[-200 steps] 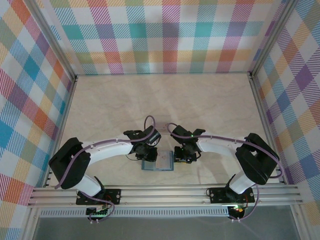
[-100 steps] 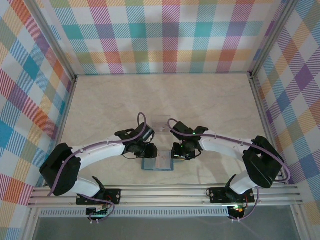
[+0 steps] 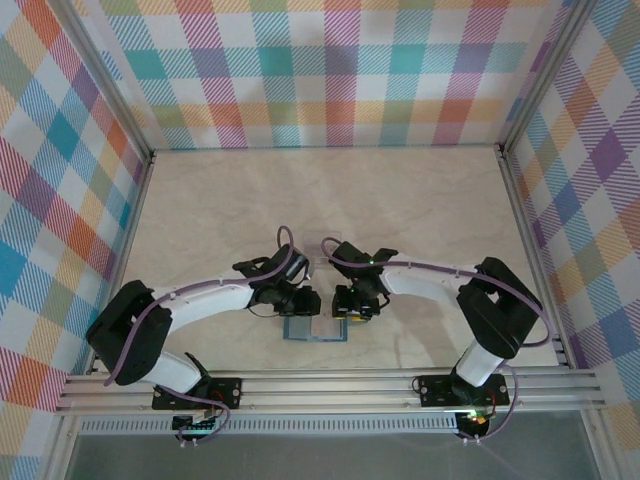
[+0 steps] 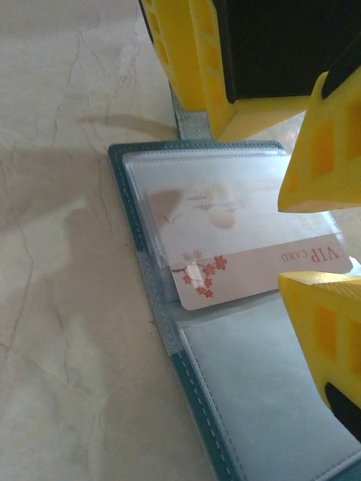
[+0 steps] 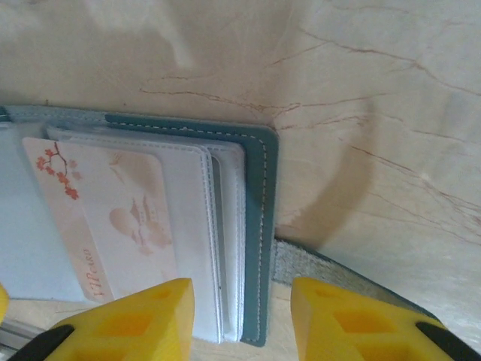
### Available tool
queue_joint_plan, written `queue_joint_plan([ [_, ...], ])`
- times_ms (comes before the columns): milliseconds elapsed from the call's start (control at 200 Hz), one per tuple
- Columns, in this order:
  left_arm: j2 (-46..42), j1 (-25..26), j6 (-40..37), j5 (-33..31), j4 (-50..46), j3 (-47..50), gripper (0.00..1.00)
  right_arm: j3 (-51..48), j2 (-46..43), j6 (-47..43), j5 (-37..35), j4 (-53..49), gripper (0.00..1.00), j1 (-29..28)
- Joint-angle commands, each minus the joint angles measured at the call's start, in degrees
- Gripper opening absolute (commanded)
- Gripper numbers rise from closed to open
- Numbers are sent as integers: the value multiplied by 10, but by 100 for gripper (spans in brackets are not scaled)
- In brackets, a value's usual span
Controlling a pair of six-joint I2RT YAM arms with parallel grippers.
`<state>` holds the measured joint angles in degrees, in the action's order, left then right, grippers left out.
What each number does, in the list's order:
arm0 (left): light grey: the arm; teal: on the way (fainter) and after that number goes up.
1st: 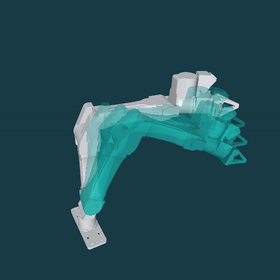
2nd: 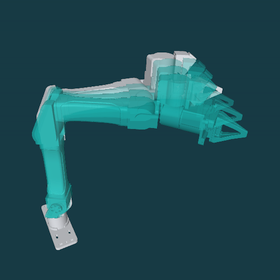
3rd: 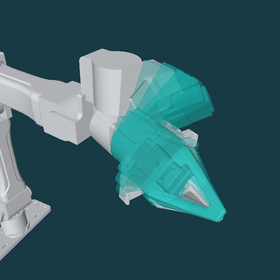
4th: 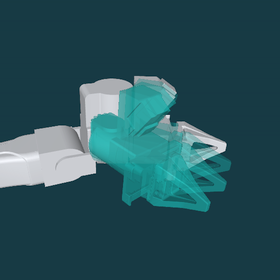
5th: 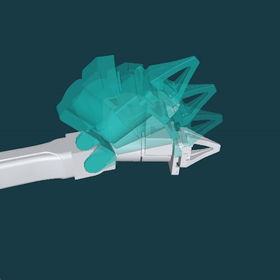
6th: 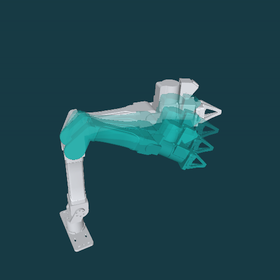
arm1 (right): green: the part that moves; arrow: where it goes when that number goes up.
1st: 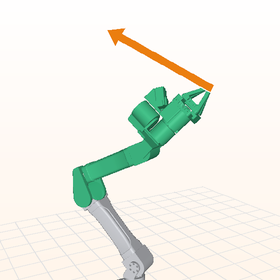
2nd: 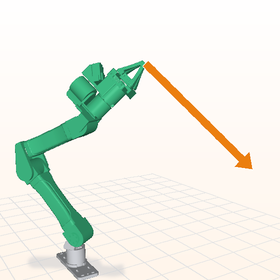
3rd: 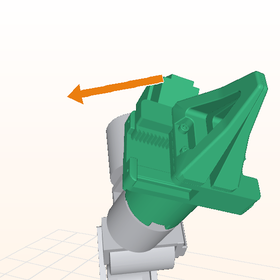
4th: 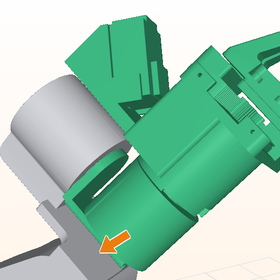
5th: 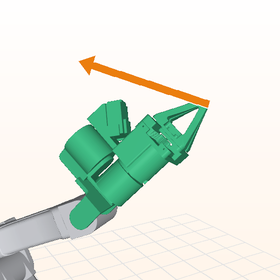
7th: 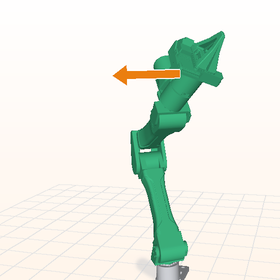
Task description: Take the credit cards out of the card holder
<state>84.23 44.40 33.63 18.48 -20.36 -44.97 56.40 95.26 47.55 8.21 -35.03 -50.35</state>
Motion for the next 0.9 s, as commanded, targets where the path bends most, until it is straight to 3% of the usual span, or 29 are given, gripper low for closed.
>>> queue_joint_plan([
  [0,13,-6,2,15,16,17,29,14,17,-7,15,4,41,-6],
  [155,32,-7,2,24,28,21,29,19,35,-7,12,-3,46,-11],
  [495,48,-10,2,18,39,38,29,15,55,-10,6,-13,43,-14],
  [895,36,-14,15,55,124,72,20,15,52,-10,3,-17,41,-14],
])
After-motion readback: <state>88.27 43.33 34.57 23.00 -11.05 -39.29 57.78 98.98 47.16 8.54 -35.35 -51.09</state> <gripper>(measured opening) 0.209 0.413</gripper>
